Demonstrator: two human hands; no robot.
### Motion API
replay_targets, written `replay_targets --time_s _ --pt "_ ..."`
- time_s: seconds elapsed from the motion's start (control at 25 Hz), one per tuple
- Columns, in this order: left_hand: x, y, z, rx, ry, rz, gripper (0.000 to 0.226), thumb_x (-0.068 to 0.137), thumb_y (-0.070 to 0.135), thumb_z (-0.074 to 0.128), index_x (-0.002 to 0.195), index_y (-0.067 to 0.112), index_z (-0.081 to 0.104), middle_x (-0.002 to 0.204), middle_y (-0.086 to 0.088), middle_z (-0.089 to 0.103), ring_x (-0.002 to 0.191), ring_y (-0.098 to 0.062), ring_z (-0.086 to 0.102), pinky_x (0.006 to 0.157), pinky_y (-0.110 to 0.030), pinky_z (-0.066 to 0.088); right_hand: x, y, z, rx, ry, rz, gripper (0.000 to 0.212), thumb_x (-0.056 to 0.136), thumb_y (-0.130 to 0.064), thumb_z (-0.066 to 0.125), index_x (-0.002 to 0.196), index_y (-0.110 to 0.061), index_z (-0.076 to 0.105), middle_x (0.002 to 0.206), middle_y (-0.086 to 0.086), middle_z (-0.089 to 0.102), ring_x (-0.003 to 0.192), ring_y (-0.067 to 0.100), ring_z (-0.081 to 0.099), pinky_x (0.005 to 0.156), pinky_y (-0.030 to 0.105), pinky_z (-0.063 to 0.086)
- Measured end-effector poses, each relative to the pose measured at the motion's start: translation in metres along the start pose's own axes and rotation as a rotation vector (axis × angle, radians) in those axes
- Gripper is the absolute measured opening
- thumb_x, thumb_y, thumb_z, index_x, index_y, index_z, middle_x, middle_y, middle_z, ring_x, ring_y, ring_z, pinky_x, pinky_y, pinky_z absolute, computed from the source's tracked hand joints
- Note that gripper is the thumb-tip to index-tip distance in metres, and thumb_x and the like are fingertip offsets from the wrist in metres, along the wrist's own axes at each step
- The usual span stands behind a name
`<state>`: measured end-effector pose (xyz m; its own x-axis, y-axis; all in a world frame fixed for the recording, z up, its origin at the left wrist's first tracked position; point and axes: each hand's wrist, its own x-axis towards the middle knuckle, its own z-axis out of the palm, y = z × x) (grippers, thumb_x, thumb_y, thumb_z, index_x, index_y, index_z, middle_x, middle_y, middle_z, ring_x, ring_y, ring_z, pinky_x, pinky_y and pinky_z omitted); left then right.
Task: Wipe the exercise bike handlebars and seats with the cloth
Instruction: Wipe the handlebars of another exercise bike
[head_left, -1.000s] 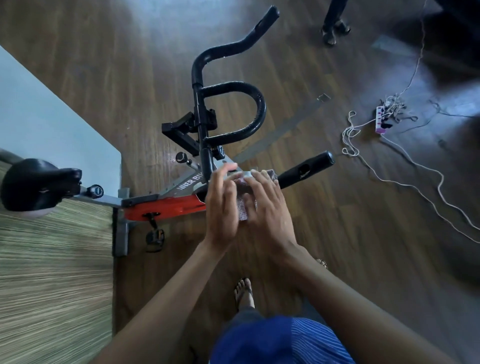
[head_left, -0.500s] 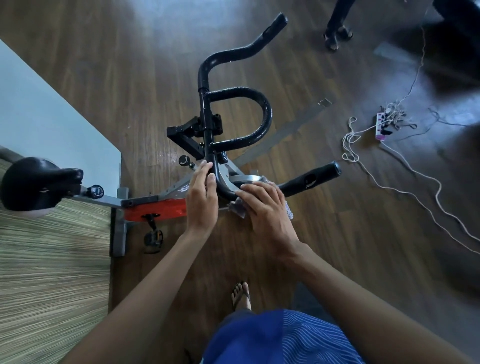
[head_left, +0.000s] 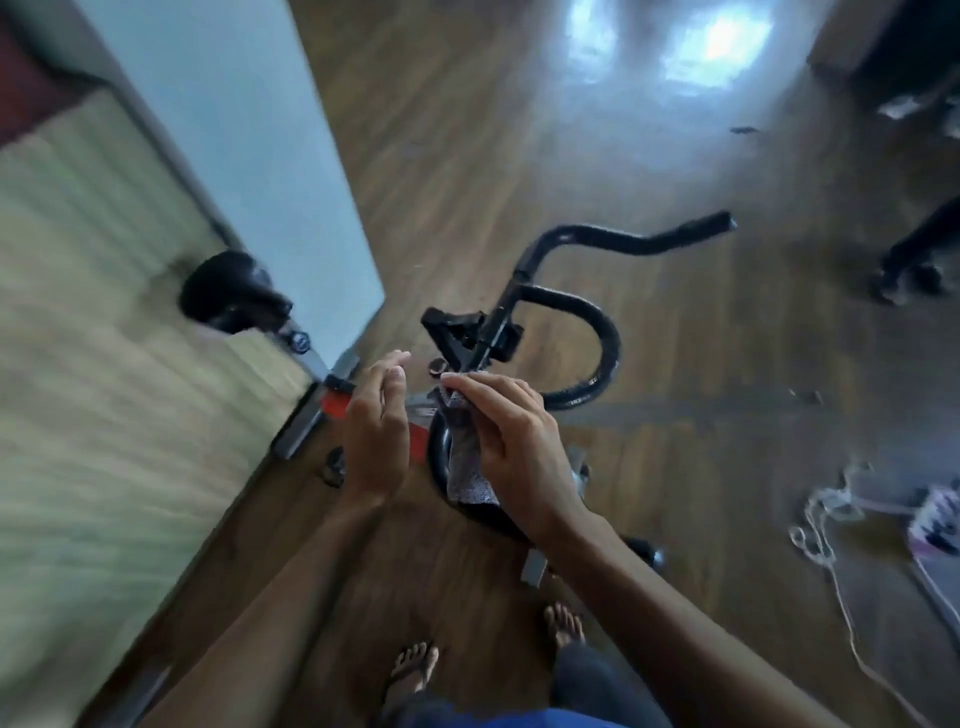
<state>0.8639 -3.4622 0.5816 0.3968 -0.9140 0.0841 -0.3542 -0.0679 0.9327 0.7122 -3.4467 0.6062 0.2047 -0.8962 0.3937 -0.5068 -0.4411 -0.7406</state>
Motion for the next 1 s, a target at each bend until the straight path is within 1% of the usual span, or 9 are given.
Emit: replay_targets --time_s 0.16,0.28,0.36,0.48,0.68,0.76,0.84,0.92,1.0 --pt "-0.045 0.023 0.004 -0.012 0.282 -0.098 0.038 0.100 0.030 0.039 0.123 0.015 0.066 0.123 -0.001 0.066 0.114 -0.011 0.059 0.096 -0.016 0.042 0.015 0.013 -0.033 0.134 -0.200 -0.147 0.033 0.098 -0.020 0.052 0.124 -0.013 0.070 0.120 0.003 0.070 0.112 0.022 0.062 0.096 0.045 0.051" --pt "-0.087 0.039 0.014 0.019 0.414 -0.151 0.030 0.107 0.016 0.041 0.125 0.009 0.064 0.121 -0.001 0.065 0.107 0.003 0.057 0.090 -0.005 0.039 0.021 0.025 -0.055 0.229 -0.330 -0.237 0.033 0.098 -0.017 0.052 0.125 -0.011 0.070 0.119 0.002 0.070 0.110 0.021 0.063 0.094 0.041 0.053" --pt "-0.109 0.043 0.021 0.015 0.500 -0.145 0.029 0.107 0.016 0.041 0.121 0.011 0.065 0.116 0.002 0.065 0.098 0.015 0.057 0.088 -0.002 0.038 0.020 0.033 -0.068 0.271 -0.376 -0.302 0.032 0.098 -0.010 0.052 0.125 -0.009 0.069 0.121 0.002 0.069 0.110 0.020 0.064 0.093 0.038 0.055" --pt "-0.137 0.052 0.042 0.007 0.623 -0.146 0.035 0.101 0.031 0.040 0.116 0.014 0.067 0.113 0.007 0.068 0.103 0.009 0.059 0.093 -0.014 0.043 0.016 0.052 -0.084 0.321 -0.455 -0.373 0.031 0.098 -0.005 0.054 0.125 -0.009 0.069 0.124 -0.001 0.067 0.113 0.017 0.064 0.095 0.034 0.055" --pt "-0.182 0.074 0.099 0.077 0.712 -0.275 0.024 0.107 0.025 0.045 0.113 0.025 0.068 0.101 0.025 0.065 0.098 0.017 0.057 0.082 -0.003 0.039 0.020 0.089 -0.111 0.363 -0.567 -0.429 0.033 0.099 0.001 0.056 0.126 -0.011 0.069 0.124 -0.012 0.062 0.115 0.007 0.062 0.098 0.024 0.052" --pt "-0.196 0.078 0.128 0.056 0.756 -0.358 0.024 0.106 0.026 0.047 0.111 0.027 0.070 0.099 0.025 0.066 0.098 0.014 0.060 0.080 -0.002 0.040 0.024 0.101 -0.124 0.364 -0.616 -0.483 0.035 0.098 0.004 0.057 0.127 -0.012 0.068 0.124 -0.009 0.064 0.116 0.009 0.063 0.099 0.021 0.051" --pt "-0.208 0.083 0.160 0.017 0.811 -0.389 0.022 0.105 0.028 0.049 0.109 0.027 0.070 0.101 0.016 0.070 0.098 0.004 0.065 0.084 -0.014 0.048 0.026 0.114 -0.137 0.389 -0.716 -0.517 0.036 0.096 0.006 0.058 0.127 -0.012 0.068 0.125 -0.007 0.065 0.117 0.008 0.063 0.099 0.017 0.049" --pt "-0.214 0.092 0.185 -0.036 0.880 -0.388 0.019 0.104 0.028 0.051 0.106 0.028 0.070 0.098 0.010 0.071 0.092 -0.002 0.068 0.081 -0.023 0.053 0.027 0.123 -0.140 0.428 -0.835 -0.539 0.040 0.095 0.009 0.056 0.127 -0.012 0.068 0.127 -0.004 0.066 0.119 0.007 0.062 0.101 0.020 0.050" --pt "-0.215 0.098 0.203 -0.018 1.010 -0.399 0.018 0.104 0.021 0.051 0.107 0.025 0.069 0.099 0.010 0.069 0.091 -0.001 0.067 0.076 -0.018 0.052 0.023 0.128 -0.134 0.494 -0.963 -0.550 0.044 0.095 0.010 0.053 0.128 -0.017 0.067 0.128 -0.011 0.065 0.122 0.005 0.060 0.102 0.021 0.049"
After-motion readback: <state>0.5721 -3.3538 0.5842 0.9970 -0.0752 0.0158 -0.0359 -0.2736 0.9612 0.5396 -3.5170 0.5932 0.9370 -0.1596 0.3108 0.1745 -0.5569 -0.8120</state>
